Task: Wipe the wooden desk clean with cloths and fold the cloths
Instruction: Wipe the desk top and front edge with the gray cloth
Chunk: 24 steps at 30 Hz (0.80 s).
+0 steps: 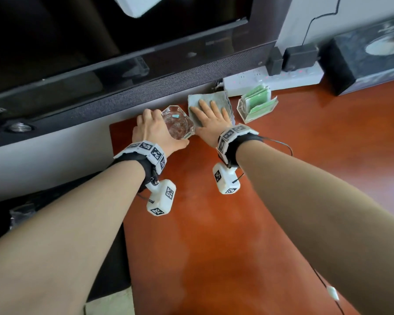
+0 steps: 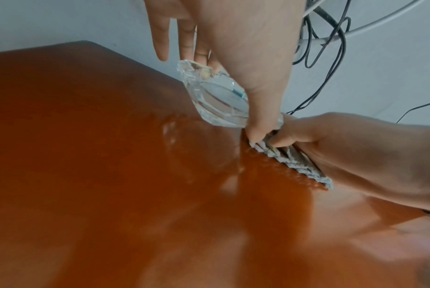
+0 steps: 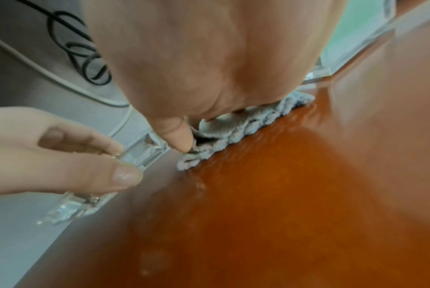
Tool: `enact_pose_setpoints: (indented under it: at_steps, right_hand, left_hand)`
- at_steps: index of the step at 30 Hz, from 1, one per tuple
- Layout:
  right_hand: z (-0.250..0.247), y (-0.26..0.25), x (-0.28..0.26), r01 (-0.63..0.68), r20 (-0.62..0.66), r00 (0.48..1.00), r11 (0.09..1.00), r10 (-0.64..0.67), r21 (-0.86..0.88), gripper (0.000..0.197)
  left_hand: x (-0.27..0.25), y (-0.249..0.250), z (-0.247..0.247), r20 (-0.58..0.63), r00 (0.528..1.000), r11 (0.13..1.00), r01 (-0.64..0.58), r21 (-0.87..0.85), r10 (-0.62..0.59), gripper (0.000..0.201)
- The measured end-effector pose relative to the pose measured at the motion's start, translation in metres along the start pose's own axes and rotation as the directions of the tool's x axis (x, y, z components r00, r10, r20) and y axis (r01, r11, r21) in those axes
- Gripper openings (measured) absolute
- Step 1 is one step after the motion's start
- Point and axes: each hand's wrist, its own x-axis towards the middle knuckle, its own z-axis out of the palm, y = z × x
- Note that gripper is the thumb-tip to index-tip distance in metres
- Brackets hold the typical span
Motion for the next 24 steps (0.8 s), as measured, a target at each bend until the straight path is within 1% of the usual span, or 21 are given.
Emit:
enact_pose_setpoints:
  at_steps: [4,7,9,11,18,24]
  right_hand:
    - [0.006,0.005,-0.024,0.004,-0.041,0.999,1.0,-0.002,0.031,0.065]
    - [0.023,0.017,-0.06,0.037,-0.066,0.997,0.998,-0.041,-0.048,0.073]
    - [0.035,0.024,-0.084,0.051,-0.053,0.997,0.993,-0.057,-0.11,0.078]
    - [0.04,0.027,-0.1,0.051,-0.038,0.998,0.99,-0.056,-0.132,0.08]
    - [0.044,0.034,-0.116,0.051,-0.003,0.999,0.992,-0.051,-0.114,0.076]
    - [0.051,0.041,-0.141,0.067,-0.006,0.998,0.991,-0.068,-0.118,0.078]
  left_hand:
    - [0.004,0.005,-0.001,0.006,1.0,1.0,-0.003,0.026,0.003,0.102]
    - [0.007,0.01,-0.002,0.01,1.0,1.0,-0.006,0.025,0.006,0.101]
    - [0.008,0.015,-0.002,0.017,1.0,0.999,-0.018,0.032,0.017,0.103]
    - [0.01,0.023,-0.003,0.037,0.998,0.998,-0.044,0.045,0.042,0.105]
    - [0.026,0.051,-0.001,0.071,0.992,0.994,-0.106,0.028,0.104,0.107]
    - [0.035,0.066,0.007,0.05,0.987,0.987,-0.155,0.051,0.153,0.103]
